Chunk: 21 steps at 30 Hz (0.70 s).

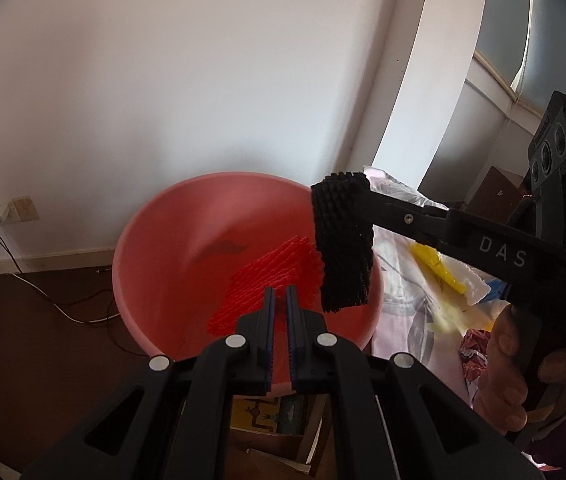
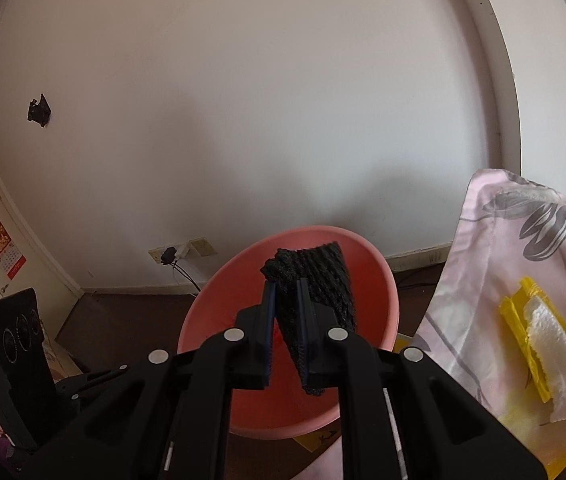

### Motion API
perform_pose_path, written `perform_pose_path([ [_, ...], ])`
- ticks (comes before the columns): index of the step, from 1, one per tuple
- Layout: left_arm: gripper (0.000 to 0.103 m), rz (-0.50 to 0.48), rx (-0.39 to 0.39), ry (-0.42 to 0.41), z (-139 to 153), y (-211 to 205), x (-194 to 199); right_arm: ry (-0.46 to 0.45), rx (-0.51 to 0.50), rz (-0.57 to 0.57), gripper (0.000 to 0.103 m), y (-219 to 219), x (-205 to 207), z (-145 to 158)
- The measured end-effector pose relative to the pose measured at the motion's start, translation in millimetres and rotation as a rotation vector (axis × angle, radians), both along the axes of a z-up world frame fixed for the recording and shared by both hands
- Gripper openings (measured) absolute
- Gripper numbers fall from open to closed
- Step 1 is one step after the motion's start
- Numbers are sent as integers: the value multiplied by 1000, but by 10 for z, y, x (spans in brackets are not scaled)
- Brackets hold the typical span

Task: Collect trash
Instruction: 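Carry both nets over the pink basin and open both tools to drop them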

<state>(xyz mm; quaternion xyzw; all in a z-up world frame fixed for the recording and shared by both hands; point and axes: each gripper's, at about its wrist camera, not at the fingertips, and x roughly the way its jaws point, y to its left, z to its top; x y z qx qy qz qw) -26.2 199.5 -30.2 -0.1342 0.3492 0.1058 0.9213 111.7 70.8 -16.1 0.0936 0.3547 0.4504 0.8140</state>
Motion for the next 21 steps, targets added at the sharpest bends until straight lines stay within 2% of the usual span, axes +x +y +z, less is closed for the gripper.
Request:
perform_pose_path([
  [12, 6, 0, -6, 33, -86, -103, 75, 57, -109, 27, 12, -77, -150, -151],
  [16, 10, 10, -5, 31, -68, -116, 53, 63, -145, 35, 17, -98, -193, -186],
  [19, 12, 12, 1, 26, -43, -109, 23, 65, -154, 43, 28, -96, -231, -193],
  [21, 12, 8, 0, 18, -20, -109, 7, 59, -152, 50, 29, -116, -267, -175],
])
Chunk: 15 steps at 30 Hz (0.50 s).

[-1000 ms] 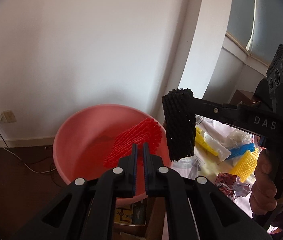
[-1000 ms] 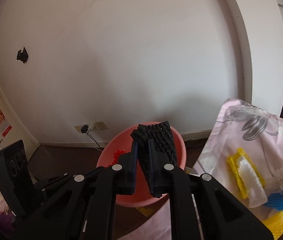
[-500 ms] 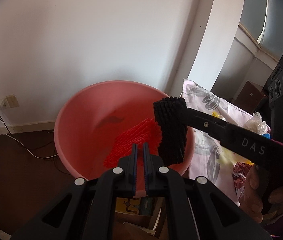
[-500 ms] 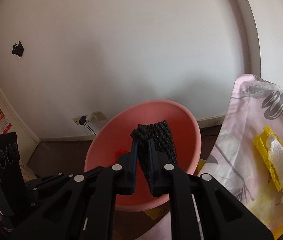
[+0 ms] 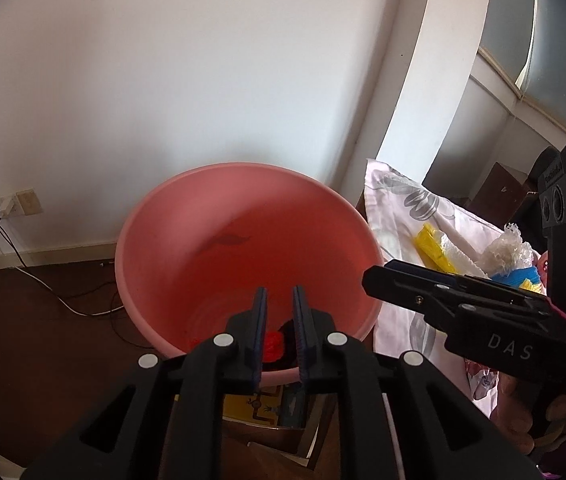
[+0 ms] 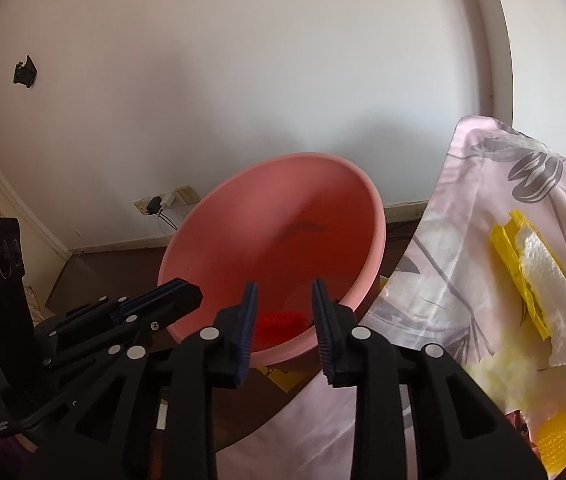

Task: Collect trash
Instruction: 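Carry both nets over the pink basin and open both tools to drop them, then move the left tool back to the table and grasp the crumpled foil wrapper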

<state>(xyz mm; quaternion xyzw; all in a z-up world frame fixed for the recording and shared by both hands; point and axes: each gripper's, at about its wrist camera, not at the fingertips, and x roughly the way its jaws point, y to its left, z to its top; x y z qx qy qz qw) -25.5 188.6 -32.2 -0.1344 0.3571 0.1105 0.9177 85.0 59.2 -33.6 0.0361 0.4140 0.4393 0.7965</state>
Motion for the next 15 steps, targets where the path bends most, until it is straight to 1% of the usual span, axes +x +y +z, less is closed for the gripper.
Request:
perform_pose_path([
  [2, 16, -8, -1, -8, 28, -23, -10, -11, 3, 8, 29, -29, -7, 11],
  [4, 24, -18, 3, -18, 60, -54, -25, -34, 8, 7, 29, -81, -49, 47],
  [8, 28, -53, 5, -33, 112, -166, -14, -71, 23, 6, 29, -228, -165, 121],
  [10, 32, -68, 5, -39, 130, -221, -2, -71, 23, 13, 29, -275, -197, 142],
  [15, 32, -104, -5, -53, 156, -348, 9, -58, 13, 12, 29, -458, -362, 178],
])
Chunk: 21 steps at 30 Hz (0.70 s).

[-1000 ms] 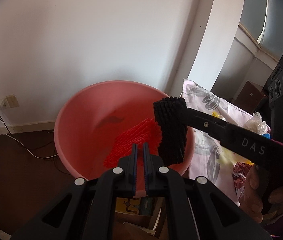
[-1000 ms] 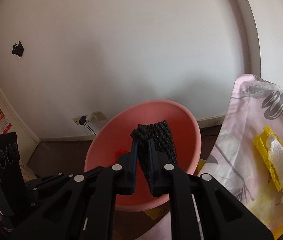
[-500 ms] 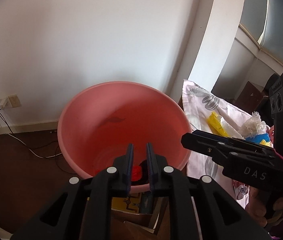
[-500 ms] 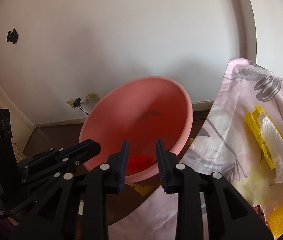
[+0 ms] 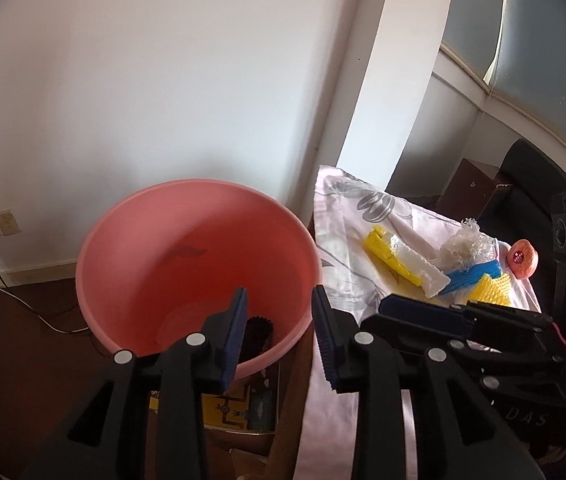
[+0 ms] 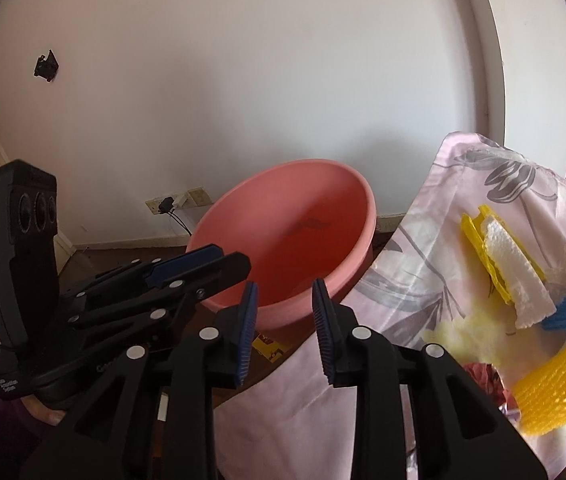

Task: Collect trash
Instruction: 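Move the left tool back to the table and grasp the crumpled foil wrapper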

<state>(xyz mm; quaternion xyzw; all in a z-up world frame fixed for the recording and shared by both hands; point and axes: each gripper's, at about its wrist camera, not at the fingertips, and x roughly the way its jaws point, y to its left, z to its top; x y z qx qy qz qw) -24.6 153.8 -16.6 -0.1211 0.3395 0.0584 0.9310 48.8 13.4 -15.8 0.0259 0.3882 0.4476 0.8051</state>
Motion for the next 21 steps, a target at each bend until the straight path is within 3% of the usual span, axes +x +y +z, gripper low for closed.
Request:
perform_pose_path([
  [6, 32, -48, -2, -6, 31, -202, 61, 13, -17, -13, 29, -256, -148, -33],
  [10, 32, -80, -3, -10, 40, -346, 105, -27, -30, -50, 29, -460, -241, -9],
  [15, 32, -120, -6, -7, 24, -535, 152, -11, 20, -101, 29, -756, -271, 20],
  [21, 36, -185, 0, 14, -33, -759, 194, -29, -20, -224, 34, -999, -337, 49],
])
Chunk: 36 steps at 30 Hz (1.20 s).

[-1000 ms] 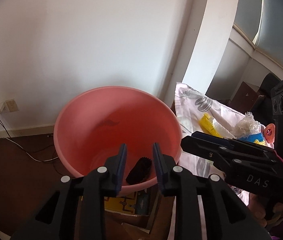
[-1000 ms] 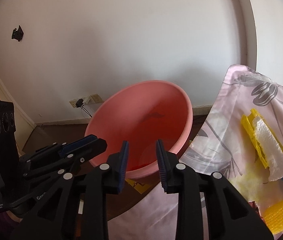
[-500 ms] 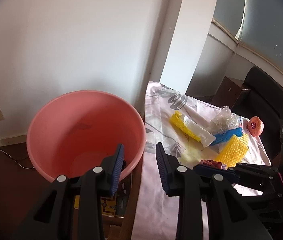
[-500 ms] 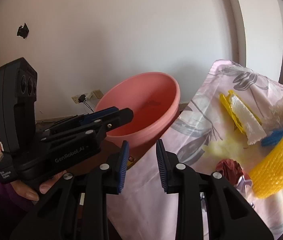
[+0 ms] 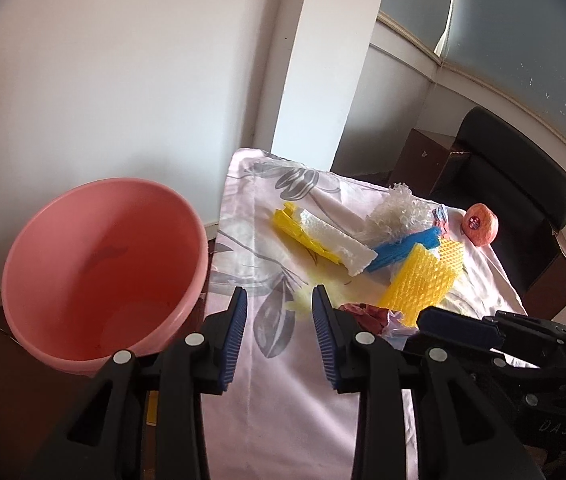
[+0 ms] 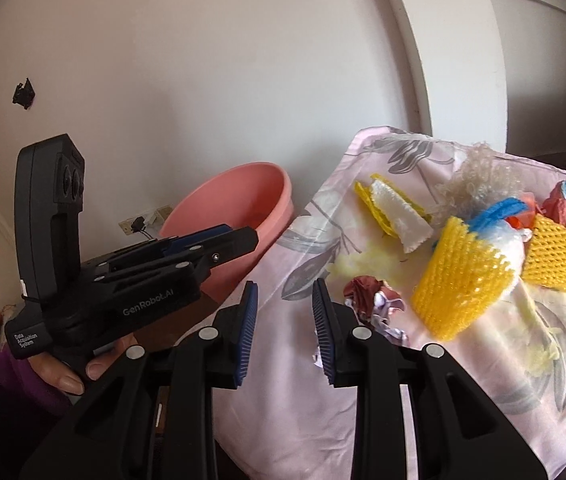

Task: Collect trash
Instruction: 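Move the left tool back to the table and grasp the crumpled foil wrapper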

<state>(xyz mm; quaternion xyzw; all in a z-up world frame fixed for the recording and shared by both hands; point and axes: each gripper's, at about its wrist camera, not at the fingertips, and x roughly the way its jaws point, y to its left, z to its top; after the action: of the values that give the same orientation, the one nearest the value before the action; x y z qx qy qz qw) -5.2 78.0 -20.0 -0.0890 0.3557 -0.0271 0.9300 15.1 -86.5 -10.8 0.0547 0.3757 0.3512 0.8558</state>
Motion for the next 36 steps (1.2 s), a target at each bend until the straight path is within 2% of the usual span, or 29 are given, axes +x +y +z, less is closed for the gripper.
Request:
perform_pose_path([
  [1, 39, -12, 0, 3, -8, -30, 1, -2, -23, -34, 40, -32, 19, 10],
  [2, 39, -25, 2, 7, -15, -65, -1, -2, -43, -75, 41, -85, 30, 11],
  [8, 45, -138, 23, 42, -76, -271, -23, 34, -70, -199, 41, -398, 182, -83],
  [14, 45, -233, -10, 119, -226, -383, -2, 86, -36, -212, 41, -644, 207, -202],
  [21, 45, -273, -30, 196, -428, -516, 124, 118, -20, -223, 41, -762, 235, -276],
  [28, 45, -274, -7, 251, -583, -592, 248, 133, -19, -224, 41, -745, 313, -358],
  [29, 45, -276, -10, 253, -591, -594, 254, 127, -24, -221, 41, -732, 318, -359],
  [31, 33, -275, -10, 253, -596, -586, 253, 113, -41, -213, 41, -707, 328, -362],
  [36, 27, -266, -13, 240, -562, -528, 218, 101, -49, -213, 41, -690, 382, -390],
])
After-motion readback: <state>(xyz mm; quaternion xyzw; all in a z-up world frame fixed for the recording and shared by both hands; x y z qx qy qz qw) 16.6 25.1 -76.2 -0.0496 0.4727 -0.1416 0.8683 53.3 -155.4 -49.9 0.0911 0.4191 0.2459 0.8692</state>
